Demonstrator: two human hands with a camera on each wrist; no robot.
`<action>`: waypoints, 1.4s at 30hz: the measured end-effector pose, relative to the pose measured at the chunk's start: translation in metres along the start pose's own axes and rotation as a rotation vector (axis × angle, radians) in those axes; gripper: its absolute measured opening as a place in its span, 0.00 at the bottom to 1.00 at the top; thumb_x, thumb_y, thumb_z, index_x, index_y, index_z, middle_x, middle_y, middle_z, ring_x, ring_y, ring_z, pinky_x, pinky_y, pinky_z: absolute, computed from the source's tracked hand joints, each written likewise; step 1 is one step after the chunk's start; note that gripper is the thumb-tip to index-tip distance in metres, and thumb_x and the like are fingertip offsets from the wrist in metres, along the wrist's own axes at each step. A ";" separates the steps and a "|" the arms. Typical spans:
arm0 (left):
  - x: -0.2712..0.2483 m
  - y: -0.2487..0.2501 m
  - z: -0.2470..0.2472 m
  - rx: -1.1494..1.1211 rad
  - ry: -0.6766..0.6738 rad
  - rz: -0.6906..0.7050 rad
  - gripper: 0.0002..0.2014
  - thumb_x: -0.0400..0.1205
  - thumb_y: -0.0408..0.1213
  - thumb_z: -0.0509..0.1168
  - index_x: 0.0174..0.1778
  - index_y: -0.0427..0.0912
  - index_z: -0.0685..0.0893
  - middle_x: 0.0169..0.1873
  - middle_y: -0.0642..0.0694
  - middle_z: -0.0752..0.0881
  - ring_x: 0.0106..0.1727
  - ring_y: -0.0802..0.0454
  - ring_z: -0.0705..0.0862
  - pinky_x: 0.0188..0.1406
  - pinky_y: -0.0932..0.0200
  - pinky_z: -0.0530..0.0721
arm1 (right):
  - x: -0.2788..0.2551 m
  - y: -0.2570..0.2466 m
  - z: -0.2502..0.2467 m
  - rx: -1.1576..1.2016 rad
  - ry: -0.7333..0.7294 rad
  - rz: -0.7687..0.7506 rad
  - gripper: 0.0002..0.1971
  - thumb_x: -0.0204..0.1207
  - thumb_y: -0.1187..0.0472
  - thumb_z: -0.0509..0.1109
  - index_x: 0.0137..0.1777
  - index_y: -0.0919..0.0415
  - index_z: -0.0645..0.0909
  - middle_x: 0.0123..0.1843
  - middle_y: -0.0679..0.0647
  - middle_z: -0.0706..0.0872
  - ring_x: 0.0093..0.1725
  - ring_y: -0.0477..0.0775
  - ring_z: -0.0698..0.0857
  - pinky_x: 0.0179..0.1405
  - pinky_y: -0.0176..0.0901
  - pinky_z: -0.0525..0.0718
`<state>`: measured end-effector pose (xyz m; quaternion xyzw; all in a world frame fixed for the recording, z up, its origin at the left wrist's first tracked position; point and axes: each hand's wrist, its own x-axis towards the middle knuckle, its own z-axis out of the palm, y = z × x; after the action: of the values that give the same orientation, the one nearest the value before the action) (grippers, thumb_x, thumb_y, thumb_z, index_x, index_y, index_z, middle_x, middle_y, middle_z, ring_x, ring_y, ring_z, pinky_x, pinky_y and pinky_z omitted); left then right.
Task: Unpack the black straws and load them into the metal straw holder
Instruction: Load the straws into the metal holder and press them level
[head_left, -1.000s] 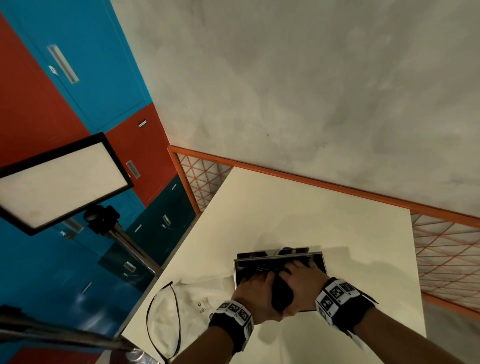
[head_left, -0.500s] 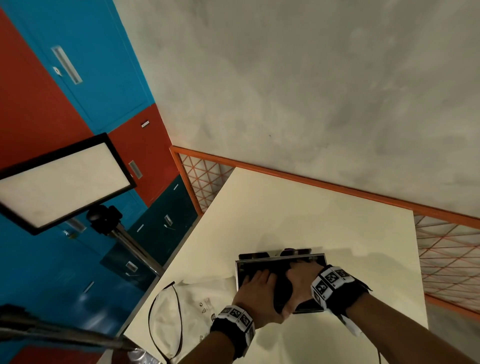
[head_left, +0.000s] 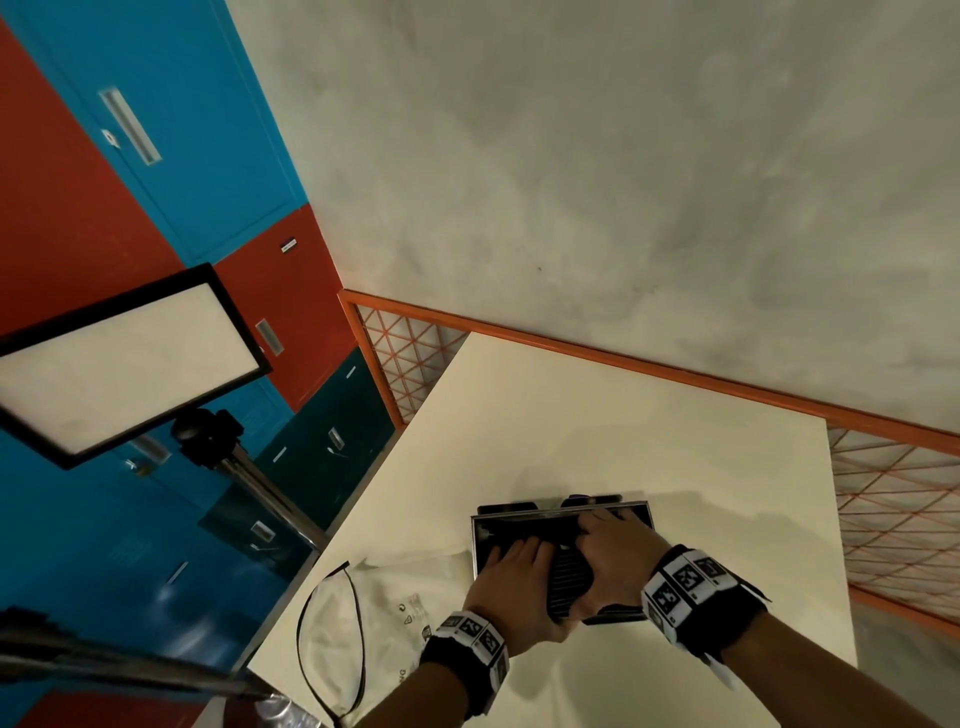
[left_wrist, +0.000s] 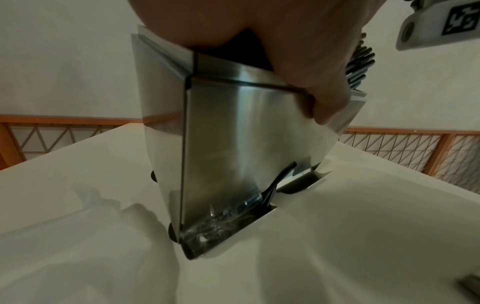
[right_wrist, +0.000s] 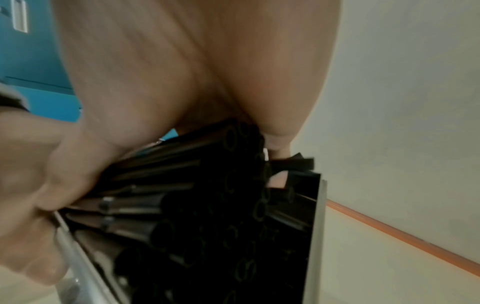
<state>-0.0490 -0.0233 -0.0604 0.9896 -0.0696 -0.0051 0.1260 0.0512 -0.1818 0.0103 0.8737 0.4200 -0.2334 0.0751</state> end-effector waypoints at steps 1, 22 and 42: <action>0.000 -0.001 0.001 -0.003 -0.009 0.002 0.35 0.69 0.70 0.65 0.65 0.50 0.74 0.58 0.52 0.82 0.59 0.48 0.82 0.62 0.44 0.81 | -0.001 0.001 -0.002 0.013 0.008 -0.004 0.43 0.57 0.21 0.66 0.62 0.55 0.84 0.63 0.51 0.77 0.68 0.55 0.73 0.71 0.57 0.69; 0.007 -0.007 0.011 0.013 -0.082 0.031 0.36 0.72 0.63 0.62 0.74 0.48 0.71 0.64 0.49 0.79 0.65 0.45 0.78 0.66 0.44 0.77 | 0.005 0.013 0.001 0.142 -0.003 -0.025 0.32 0.83 0.35 0.55 0.61 0.62 0.86 0.71 0.52 0.73 0.67 0.56 0.77 0.67 0.56 0.74; 0.003 -0.002 0.012 0.013 -0.079 -0.068 0.38 0.69 0.67 0.63 0.70 0.45 0.74 0.61 0.47 0.84 0.65 0.45 0.81 0.71 0.47 0.74 | 0.018 0.023 0.017 0.284 0.067 -0.128 0.19 0.88 0.46 0.54 0.66 0.53 0.81 0.63 0.48 0.77 0.57 0.52 0.82 0.58 0.52 0.80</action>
<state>-0.0465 -0.0251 -0.0723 0.9912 -0.0410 -0.0481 0.1162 0.0724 -0.1897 -0.0145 0.8542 0.4401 -0.2655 -0.0781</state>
